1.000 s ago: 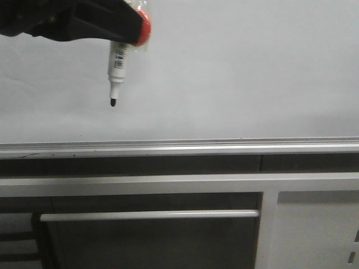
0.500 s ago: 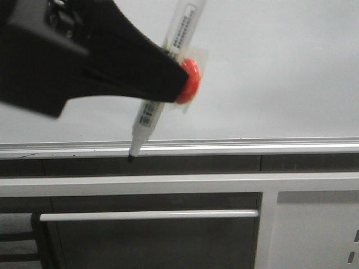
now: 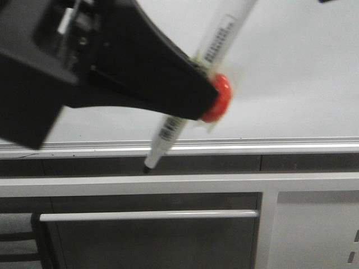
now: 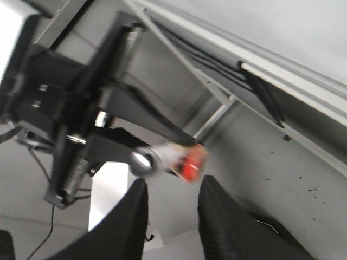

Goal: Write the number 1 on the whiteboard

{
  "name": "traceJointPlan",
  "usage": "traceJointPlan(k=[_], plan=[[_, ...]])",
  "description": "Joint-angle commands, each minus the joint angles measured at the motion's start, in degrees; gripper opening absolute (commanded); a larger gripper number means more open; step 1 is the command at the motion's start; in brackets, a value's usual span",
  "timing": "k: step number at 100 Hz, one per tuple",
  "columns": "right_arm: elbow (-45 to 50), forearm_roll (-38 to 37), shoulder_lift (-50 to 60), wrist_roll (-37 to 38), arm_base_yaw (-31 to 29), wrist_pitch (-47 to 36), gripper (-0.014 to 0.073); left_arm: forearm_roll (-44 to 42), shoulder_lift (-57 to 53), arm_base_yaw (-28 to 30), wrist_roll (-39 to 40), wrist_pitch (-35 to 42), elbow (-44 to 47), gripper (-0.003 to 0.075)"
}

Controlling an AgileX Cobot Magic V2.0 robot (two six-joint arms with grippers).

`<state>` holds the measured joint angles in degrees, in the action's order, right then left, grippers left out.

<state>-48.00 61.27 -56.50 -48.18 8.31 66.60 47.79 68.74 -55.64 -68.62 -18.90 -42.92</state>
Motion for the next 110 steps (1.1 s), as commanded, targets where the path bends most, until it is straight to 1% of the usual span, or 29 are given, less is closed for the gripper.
traceJointPlan(k=[1, 10, 17, 42, 75, 80, 87, 104, 106, 110], plan=[[-3.8, 2.2, -1.0, -0.9, 4.0, -2.9, 0.0208, 0.3, 0.5, -0.1, 0.1, -0.7, -3.2, -0.0020], [-5.1, 0.4, -1.5, -0.4, 6.5, -4.9, 0.0208, 0.1, 1.1, -0.1, 0.1, -0.7, -3.7, -0.0020], [-5.8, -0.6, -1.8, 0.1, 7.0, -5.2, 0.0208, -0.4, 1.1, -0.1, 0.1, -0.9, -3.8, -0.0020], [-6.0, -2.5, -2.0, 0.1, 7.0, -3.9, 0.0208, -0.1, 1.1, -0.1, 0.1, 1.0, -4.0, -0.0020], [-6.0, -2.8, -3.5, 0.1, 7.0, -2.6, 0.0206, 0.0, 1.4, -0.1, 0.1, 0.1, -5.5, -0.0020], [-6.0, -2.8, -3.5, 0.1, 7.0, -2.6, 0.0192, 0.1, 1.4, -0.1, 0.1, 0.1, -5.5, -0.0020], [-6.0, -2.8, -3.6, 0.1, 7.0, -2.4, 0.0138, 0.1, 1.4, -0.1, 0.1, 0.8, -5.5, -0.0020], [-6.0, -2.7, -3.6, -1.6, 7.0, -2.0, -0.0058, 0.1, 1.4, -0.1, 0.1, 1.0, -5.5, -0.0020], [-6.0, -2.5, -3.6, -1.6, 7.0, -2.0, -0.0073, 0.1, 1.4, -0.1, 0.1, 1.2, -5.5, -0.0020], [-6.0, -2.5, -3.6, -1.6, 7.0, -2.0, -0.0071, 0.1, 1.4, -0.1, 0.1, 1.4, -5.5, -0.0020]])
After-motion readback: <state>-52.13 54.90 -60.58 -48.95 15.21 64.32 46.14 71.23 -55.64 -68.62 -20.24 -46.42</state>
